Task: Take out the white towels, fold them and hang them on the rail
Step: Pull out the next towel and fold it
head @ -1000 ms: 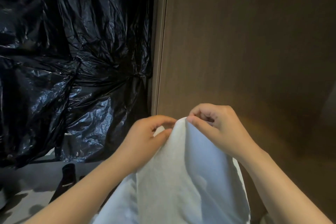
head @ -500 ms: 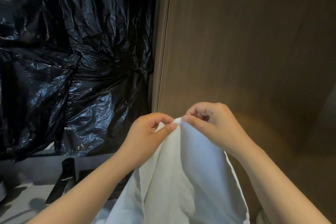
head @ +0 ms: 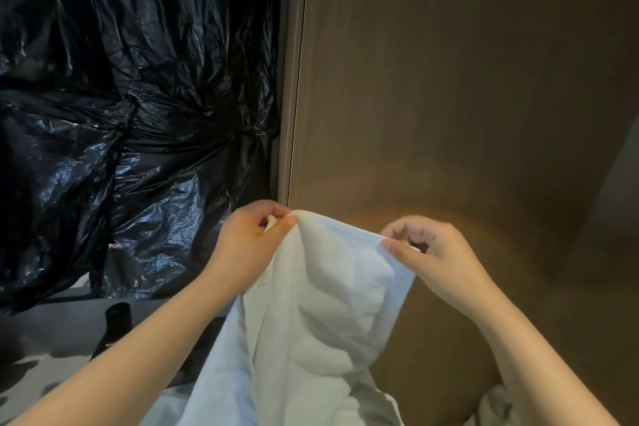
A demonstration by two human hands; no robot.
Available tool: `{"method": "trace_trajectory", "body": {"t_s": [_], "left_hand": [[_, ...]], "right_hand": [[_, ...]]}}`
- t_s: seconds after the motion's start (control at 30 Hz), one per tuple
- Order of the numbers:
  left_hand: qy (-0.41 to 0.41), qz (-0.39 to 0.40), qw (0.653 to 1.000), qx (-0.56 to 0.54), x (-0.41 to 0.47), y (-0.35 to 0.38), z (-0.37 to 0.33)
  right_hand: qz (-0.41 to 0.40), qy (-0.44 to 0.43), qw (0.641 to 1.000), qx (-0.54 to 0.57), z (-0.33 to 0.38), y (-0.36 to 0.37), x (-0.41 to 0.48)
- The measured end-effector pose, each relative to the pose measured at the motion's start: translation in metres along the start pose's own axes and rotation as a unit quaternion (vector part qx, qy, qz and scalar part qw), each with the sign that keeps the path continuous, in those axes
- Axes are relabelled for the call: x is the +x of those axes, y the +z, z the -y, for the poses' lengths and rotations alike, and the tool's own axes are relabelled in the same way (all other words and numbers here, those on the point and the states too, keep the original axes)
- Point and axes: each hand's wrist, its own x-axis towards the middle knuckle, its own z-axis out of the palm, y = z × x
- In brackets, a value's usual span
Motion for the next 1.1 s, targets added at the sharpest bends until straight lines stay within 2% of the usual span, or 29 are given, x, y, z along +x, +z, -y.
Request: {"method": "trace_trajectory", "body": {"t_s": [0.2,0.33,0.4,0.5,0.6,0.77,0.9,1.0,1.1], "left_hand": [[0.039,-0.033,0.998,-0.027,0.008,0.015,-0.019],[0.108,-0.062,0.990,-0.062,0.012,0.029,-0.044],[0.103,-0.048,0.992,-0.059,0.008,0.038,-0.039],[0.023,-0.007,0.999,-0.044,-0.018,0.053,-0.006],[-0.093,-0.004,0.994,-0.055,-0.060,0.062,0.033],[-0.214,-0.034,0.970,-0.114,-0.107,0.058,0.060],[-0.255,-0.042,0.951,-0.167,-0.131,0.048,0.063],[-0.262,-0.039,0.941,-0.210,-0.140,0.039,0.059],[-0.265,-0.036,0.923,-0.277,-0.143,0.035,0.050]], "right_hand": [[-0.021,-0.007,0.977,0.214,0.032,-0.008,0.001],[-0.047,-0.027,0.977,0.207,0.042,-0.007,0.004],[-0.062,0.002,0.979,0.195,0.035,0.000,0.002],[-0.059,0.088,0.982,0.154,0.010,0.020,-0.010],[-0.024,0.169,0.976,0.132,-0.017,0.047,-0.034],[-0.015,0.210,0.962,0.172,-0.033,0.084,-0.073],[-0.014,0.211,0.953,0.218,-0.026,0.099,-0.087],[0.015,0.199,0.944,0.262,-0.012,0.102,-0.089],[0.029,0.214,0.917,0.335,0.000,0.099,-0.085]]}}
